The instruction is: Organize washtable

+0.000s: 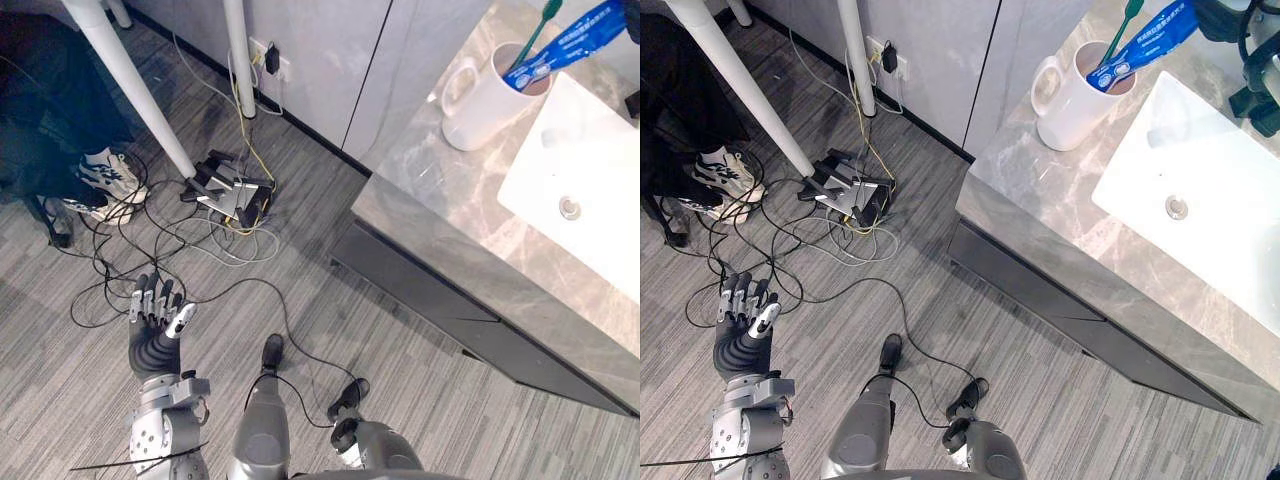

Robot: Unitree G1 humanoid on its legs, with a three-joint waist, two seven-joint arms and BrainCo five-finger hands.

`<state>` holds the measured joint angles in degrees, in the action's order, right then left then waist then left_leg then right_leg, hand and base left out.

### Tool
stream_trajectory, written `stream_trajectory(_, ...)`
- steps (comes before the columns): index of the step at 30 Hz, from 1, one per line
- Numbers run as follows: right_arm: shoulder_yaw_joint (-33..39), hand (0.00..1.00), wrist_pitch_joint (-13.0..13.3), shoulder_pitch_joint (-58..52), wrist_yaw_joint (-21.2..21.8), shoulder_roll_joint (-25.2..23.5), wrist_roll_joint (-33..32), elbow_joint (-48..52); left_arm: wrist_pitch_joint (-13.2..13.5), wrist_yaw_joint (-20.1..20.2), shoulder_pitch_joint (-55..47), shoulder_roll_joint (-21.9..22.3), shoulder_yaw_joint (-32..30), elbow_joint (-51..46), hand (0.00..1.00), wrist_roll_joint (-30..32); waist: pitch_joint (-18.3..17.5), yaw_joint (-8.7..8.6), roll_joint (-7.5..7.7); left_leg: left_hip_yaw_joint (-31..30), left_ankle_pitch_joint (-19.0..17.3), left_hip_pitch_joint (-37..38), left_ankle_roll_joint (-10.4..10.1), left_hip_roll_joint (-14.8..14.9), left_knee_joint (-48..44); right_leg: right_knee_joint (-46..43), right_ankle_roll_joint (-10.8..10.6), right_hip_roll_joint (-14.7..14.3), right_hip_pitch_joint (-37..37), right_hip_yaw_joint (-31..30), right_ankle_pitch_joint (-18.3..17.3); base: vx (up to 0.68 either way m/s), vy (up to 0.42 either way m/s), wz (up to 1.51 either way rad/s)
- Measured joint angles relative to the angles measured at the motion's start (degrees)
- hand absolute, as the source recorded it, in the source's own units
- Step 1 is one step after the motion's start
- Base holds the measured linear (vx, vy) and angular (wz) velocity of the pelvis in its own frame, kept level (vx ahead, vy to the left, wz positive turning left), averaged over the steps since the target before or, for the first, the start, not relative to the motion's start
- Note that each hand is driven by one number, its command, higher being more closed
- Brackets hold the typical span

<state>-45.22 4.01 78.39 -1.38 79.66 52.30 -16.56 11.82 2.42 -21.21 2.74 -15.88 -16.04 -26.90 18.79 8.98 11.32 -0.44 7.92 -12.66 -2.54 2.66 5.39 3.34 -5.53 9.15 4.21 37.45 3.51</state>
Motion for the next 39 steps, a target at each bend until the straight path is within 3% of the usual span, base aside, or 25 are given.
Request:
stream_trajectory(10,2.2,1.00,0.0,0.0,0.0,-0.5,0.0,0.0,0.0,0.0,0.0,0.0,0.0,-0.1,0.00,0.0,1.7,0.02,0.45,-0.4,0.0,-0.2,0.0,0.0,0.0,0.0,0.0,0.0,0.0,0.3,0.0,0.00,0.000,0.00)
stream_trajectory(11,2.3,0.00,0.0,0.0,0.0,-0.5,0.0,0.0,0.0,0.0,0.0,0.0,0.0,-0.1,0.00,0.0,1.8,0.02,0.50,-0.4,0.0,-0.2,0.0,0.0,0.0,0.0,0.0,0.0,0.0,0.3,0.0,0.00,0.000,0.00)
stream_trajectory(39,4.6,0.00,0.1,0.0,-2.2,-0.7,-1.2,0.1,0.0,-0.1,0.0,-0.1,0.0,-0.1,0.00,0.0,2.1,0.00,0.66,-0.5,0.0,0.3,0.0,-0.1,0.0,-0.2,0.0,0.1,-0.4,0.2,0.0,0.00,0.000,0.00)
